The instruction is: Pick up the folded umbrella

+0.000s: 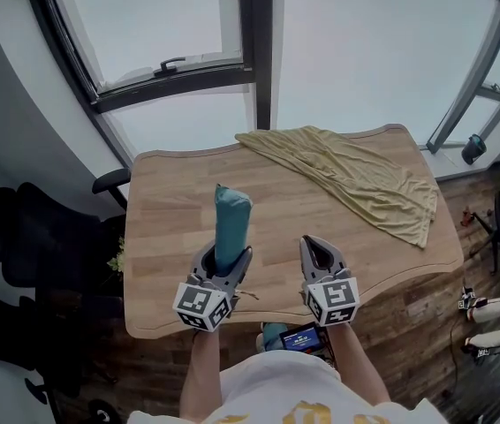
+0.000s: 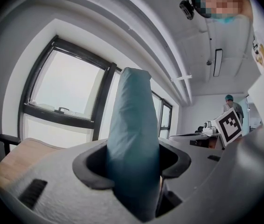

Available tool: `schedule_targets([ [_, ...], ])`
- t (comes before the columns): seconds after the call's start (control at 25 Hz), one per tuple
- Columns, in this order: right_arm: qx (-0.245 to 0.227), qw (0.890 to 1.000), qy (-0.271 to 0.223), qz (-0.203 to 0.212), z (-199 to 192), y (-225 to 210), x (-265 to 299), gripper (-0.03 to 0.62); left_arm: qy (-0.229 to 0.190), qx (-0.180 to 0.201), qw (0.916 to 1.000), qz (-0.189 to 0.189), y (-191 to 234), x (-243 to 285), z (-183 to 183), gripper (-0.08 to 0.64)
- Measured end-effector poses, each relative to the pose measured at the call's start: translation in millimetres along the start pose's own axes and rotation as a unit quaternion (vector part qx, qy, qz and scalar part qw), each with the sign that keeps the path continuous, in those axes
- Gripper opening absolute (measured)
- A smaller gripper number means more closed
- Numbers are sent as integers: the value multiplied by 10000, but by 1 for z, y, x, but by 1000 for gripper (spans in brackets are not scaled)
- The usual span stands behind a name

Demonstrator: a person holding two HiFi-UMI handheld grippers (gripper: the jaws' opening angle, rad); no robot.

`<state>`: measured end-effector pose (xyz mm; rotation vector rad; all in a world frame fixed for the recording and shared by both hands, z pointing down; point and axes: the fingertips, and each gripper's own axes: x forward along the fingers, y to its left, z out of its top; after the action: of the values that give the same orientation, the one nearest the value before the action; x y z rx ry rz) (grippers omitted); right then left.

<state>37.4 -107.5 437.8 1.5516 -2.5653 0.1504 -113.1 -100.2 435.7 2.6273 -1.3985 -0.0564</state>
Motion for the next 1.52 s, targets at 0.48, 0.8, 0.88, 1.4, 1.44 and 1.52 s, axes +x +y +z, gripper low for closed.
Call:
schedule_targets([
  [0.48,192,9998,49,2,-9,-8,-8,8,-19,-68,10000,35,-3,-1,-2,259],
  [0.8,115,9998,151,-86,-15,-14,-9,8,-68,-74,9999,38,-6,0,-1,259],
  [0.88,138,9998,141,-85,-15,-15,-11,8,-65,-68,9999,42,-7,0,-2,259],
  [1.4,164,9998,138,-36,-19,-15,-16,8,33,-53,10000,35,-13,-1,-10,259],
  [1.44,158,9998,141,-27,-19,-15,-16,8,56,-22,10000,41,-13,-2,-11,259],
  [1.52,155,9998,124,-18,-18,-14,-14,8,88,26,9999,54,-11,-2,-12,259],
])
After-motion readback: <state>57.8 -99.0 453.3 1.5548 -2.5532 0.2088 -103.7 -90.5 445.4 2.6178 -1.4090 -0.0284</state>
